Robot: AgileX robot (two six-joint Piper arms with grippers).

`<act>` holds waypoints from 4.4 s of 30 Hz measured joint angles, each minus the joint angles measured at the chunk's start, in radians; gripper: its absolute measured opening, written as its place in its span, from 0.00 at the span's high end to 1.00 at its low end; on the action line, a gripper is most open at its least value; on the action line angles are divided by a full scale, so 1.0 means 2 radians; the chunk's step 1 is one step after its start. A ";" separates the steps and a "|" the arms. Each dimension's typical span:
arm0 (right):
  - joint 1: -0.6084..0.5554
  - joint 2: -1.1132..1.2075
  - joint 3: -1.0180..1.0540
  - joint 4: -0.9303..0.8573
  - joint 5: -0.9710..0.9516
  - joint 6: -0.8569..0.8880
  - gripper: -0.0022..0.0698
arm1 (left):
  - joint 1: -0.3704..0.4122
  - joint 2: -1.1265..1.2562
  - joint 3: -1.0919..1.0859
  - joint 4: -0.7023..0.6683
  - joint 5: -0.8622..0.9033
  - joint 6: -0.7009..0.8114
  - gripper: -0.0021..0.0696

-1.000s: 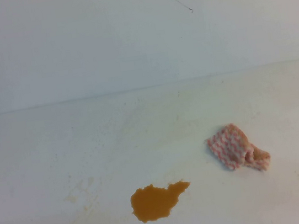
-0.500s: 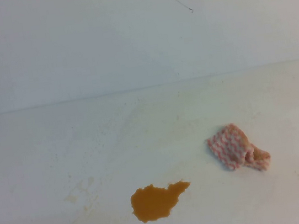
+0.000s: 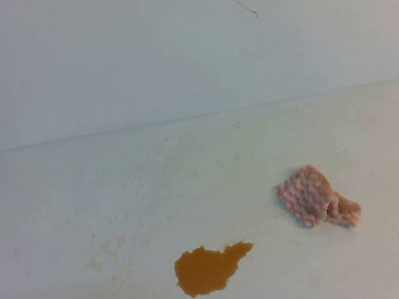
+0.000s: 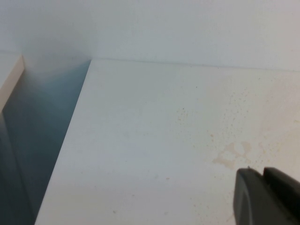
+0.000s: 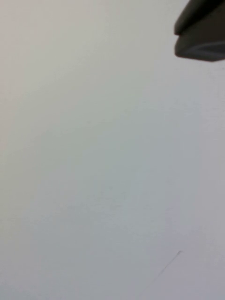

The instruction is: Wipe the table

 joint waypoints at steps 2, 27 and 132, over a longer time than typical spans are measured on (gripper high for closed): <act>0.000 0.039 -0.019 0.000 0.018 -0.009 0.97 | 0.000 0.000 0.000 0.000 0.000 0.000 0.98; 0.000 0.372 -0.181 0.134 0.160 0.048 0.97 | 0.000 0.000 0.000 0.000 0.000 0.000 0.98; 0.342 0.978 -0.678 0.383 0.474 -0.152 0.94 | 0.000 0.000 0.000 0.000 0.000 0.000 0.98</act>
